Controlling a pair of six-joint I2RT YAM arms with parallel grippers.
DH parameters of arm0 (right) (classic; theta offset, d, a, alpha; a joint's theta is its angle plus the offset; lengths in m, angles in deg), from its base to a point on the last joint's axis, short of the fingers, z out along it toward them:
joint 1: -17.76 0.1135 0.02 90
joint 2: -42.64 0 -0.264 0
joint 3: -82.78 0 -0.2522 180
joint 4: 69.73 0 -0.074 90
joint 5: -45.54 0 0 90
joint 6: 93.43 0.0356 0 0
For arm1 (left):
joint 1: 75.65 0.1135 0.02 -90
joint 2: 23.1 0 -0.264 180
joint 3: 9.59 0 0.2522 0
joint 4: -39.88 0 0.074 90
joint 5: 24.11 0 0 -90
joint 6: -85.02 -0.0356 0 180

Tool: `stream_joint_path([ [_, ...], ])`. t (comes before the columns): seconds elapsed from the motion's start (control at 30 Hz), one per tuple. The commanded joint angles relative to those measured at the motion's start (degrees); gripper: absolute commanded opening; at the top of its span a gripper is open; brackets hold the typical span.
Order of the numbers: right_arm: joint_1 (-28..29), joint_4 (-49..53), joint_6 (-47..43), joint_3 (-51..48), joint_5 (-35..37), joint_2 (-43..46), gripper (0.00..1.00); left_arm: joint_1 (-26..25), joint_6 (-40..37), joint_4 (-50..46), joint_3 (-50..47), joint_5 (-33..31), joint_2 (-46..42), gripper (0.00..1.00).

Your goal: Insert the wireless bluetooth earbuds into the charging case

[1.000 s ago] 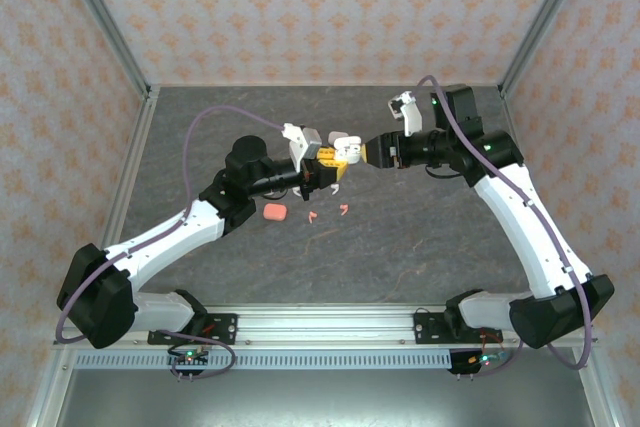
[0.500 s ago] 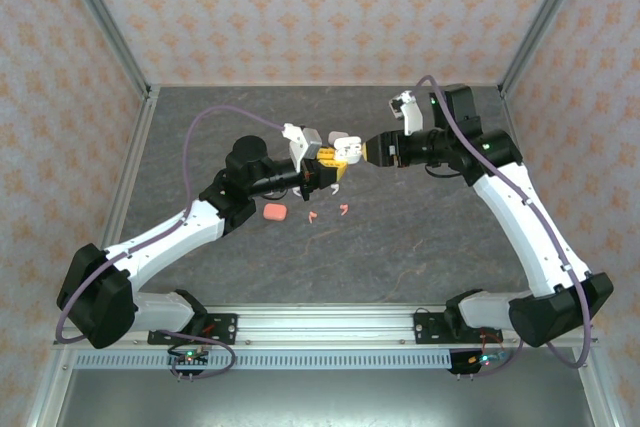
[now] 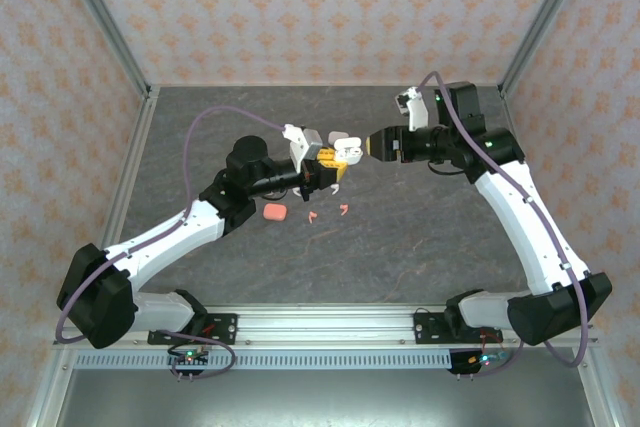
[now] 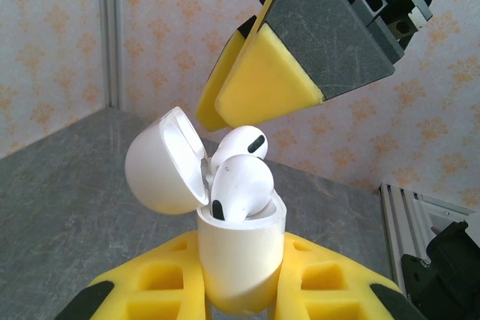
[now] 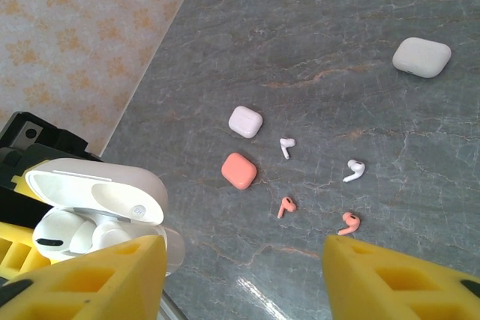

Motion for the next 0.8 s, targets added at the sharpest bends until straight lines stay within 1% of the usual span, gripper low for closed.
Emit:
stream_joint_path([
  [0.0, -0.4, -0.8, 0.4, 1.7, -0.4, 2.7, 0.63, 0.4, -0.9, 1.1, 1.6, -2.0, -1.5, 0.0],
  [0.13, -0.4, -3.3, 2.0, -0.5, -4.0, 4.6, 0.73, 0.4, -0.8, 1.9, 1.2, -2.8, -1.3, 0.0],
  [0.23, -0.4, -3.9, 2.6, -2.0, -5.4, 4.7, 0.78, 0.3, -0.7, 2.3, 1.3, -2.6, -1.1, 0.0],
  [0.6, -0.3, -7.1, 5.0, -3.9, -8.4, 2.0, 0.78, 0.3, -0.6, 2.0, 1.2, -2.6, -1.3, 0.0],
  [0.77, 0.0, -7.7, 5.0, -4.2, -8.3, 1.4, 0.78, 0.2, -0.5, 2.0, 1.0, -2.6, -1.3, 0.0],
])
